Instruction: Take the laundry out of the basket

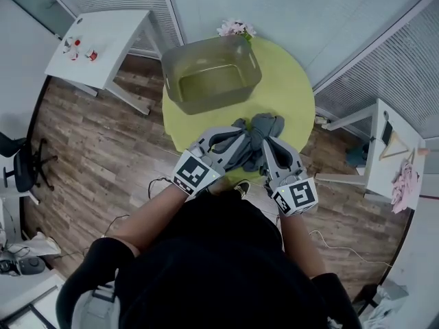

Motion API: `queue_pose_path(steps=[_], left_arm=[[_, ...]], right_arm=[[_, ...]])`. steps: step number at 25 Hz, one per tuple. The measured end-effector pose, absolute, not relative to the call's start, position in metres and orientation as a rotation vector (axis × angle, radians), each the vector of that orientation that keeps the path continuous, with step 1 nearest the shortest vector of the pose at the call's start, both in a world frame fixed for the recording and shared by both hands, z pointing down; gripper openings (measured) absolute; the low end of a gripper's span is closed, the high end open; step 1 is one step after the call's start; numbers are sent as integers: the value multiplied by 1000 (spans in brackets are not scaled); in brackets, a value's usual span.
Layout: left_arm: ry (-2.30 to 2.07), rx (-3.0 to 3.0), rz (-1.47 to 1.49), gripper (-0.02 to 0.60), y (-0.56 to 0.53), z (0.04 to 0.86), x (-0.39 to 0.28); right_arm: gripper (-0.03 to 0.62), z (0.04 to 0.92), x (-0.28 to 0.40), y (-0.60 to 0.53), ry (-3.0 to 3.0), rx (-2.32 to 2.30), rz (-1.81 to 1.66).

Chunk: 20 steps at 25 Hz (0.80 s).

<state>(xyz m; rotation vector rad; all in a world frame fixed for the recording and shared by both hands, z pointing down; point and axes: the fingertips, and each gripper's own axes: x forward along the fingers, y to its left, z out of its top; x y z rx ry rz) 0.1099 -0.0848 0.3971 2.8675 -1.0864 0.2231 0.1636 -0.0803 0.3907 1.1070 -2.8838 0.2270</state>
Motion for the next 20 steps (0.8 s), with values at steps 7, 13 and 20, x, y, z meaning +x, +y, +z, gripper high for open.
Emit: queue_pose_path(steps=[7,13,20], left_arm=[[-1072,2867,174,9,-75,392,102],[-1041,2854,156,9,-70,392,99],[-1043,2858,164,9,-67,396,97]], right_arm=[[25,381,148,-72,-2893,1108,214],[23,380,142,-69,-2870,1109,187],[23,384,144,-65,-2859,1142,206]])
